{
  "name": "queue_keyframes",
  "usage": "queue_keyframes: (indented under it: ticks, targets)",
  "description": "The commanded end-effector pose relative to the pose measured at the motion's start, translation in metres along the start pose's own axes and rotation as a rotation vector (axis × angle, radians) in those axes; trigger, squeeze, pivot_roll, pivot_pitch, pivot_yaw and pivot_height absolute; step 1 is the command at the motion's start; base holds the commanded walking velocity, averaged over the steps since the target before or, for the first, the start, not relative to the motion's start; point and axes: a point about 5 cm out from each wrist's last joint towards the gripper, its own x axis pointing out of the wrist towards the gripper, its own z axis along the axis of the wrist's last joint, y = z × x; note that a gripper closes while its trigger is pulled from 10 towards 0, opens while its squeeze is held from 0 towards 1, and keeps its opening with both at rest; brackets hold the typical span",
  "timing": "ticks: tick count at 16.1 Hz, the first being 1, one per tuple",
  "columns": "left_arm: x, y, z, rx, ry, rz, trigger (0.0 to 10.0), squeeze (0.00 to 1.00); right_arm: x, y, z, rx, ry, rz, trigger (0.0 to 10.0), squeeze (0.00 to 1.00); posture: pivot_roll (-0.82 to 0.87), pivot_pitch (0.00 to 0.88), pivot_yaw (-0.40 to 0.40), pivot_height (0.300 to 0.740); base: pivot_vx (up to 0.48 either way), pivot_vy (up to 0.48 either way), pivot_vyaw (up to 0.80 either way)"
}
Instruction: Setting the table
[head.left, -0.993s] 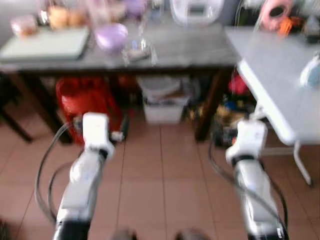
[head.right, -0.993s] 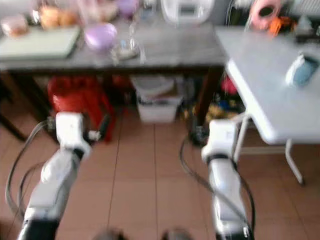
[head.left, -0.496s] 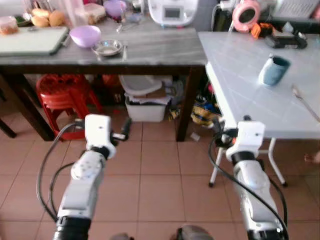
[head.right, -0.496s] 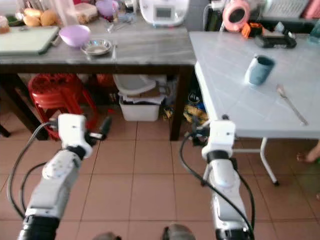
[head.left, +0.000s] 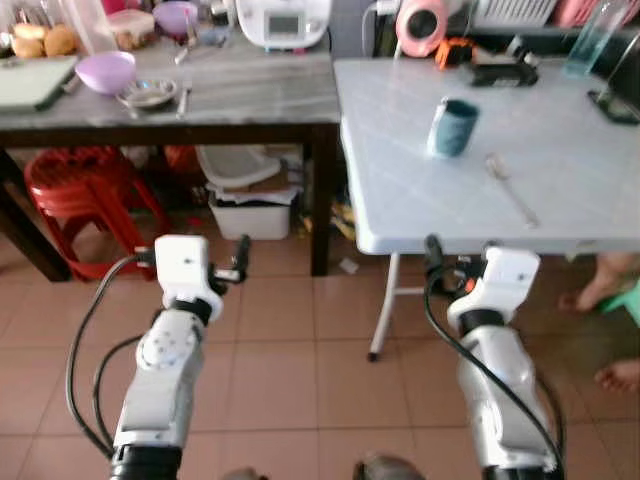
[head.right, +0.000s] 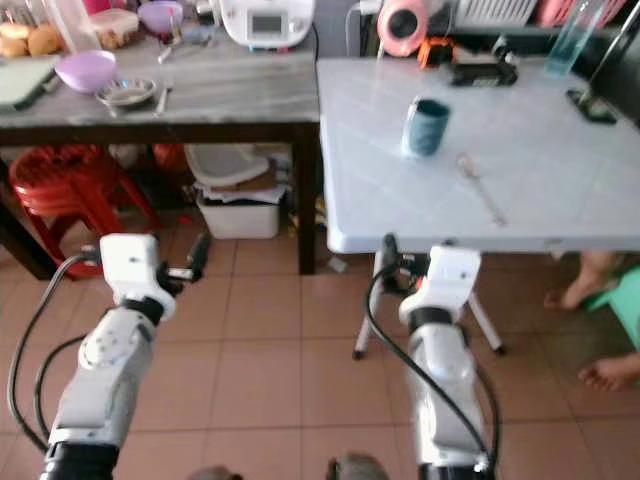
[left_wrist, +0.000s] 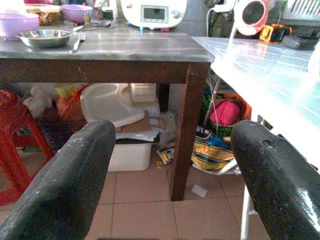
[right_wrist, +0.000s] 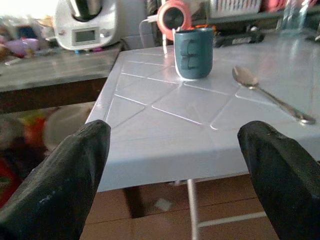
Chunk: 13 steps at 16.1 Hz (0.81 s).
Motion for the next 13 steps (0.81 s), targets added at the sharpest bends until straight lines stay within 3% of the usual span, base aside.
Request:
queue_keyframes:
  ticks: [1, 2, 3, 4, 7, 9, 13]
  targets:
    - [-0.0008, -0.0044, 0.0007, -0.008, -0.006, -0.005, 10.0, 0.00, -0.0004, -0.0023, 0.0042, 0.048, -0.004, 0.006, 10.0, 0.54, -0.01, 0.000, 0.030, 0.740, 0.255, -0.405, 0.00]
    - [-0.0005, -0.0062, 0.0012, -0.005, -0.010, -0.008, 10.0, 0.00, -0.0014, 0.0021, 0.0044, 0.089, -0.005, 0.042, 10.0, 0.81, -0.01, 0.000, 0.027, 0.740, 0.251, -0.405, 0.00]
    - [-0.0001, -0.0069, 0.0021, -0.006, -0.015, -0.006, 10.0, 0.00, -0.0018, 0.0050, 0.0045, 0.105, -0.004, 0.066, 10.0, 0.74, -0.01, 0.000, 0.027, 0.740, 0.259, -0.401, 0.00]
    - [0.0012, -0.0078, 0.0041, -0.004, -0.024, -0.011, 10.0, 0.00, -0.0018, 0.0076, 0.0034, 0.106, 0.020, 0.087, 10.0, 0.00, -0.01, 0.000, 0.027, 0.740, 0.285, -0.382, 0.00]
    - [0.0014, -0.0083, 0.0059, 0.006, -0.034, -0.032, 10.0, 0.00, -0.0013, 0.0026, 0.0045, 0.028, 0.014, 0.081, 10.0, 0.00, -0.01, 0.000, 0.035, 0.740, 0.085, -0.081, 0.00]
    - [0.0009, -0.0096, 0.0085, -0.002, -0.050, -0.063, 10.0, 0.00, -0.0015, 0.0019, 0.0076, -0.076, -0.001, 0.101, 10.0, 0.00, -0.01, 0.000, 0.041, 0.740, 0.000, 0.000, 0.00]
    - [0.0042, -0.0117, 0.0090, -0.003, -0.037, -0.064, 10.0, 0.00, 0.0018, 0.0068, 0.0062, -0.185, -0.002, 0.127, 10.0, 0.00, -0.01, 0.000, 0.043, 0.740, 0.145, -0.375, 0.00]
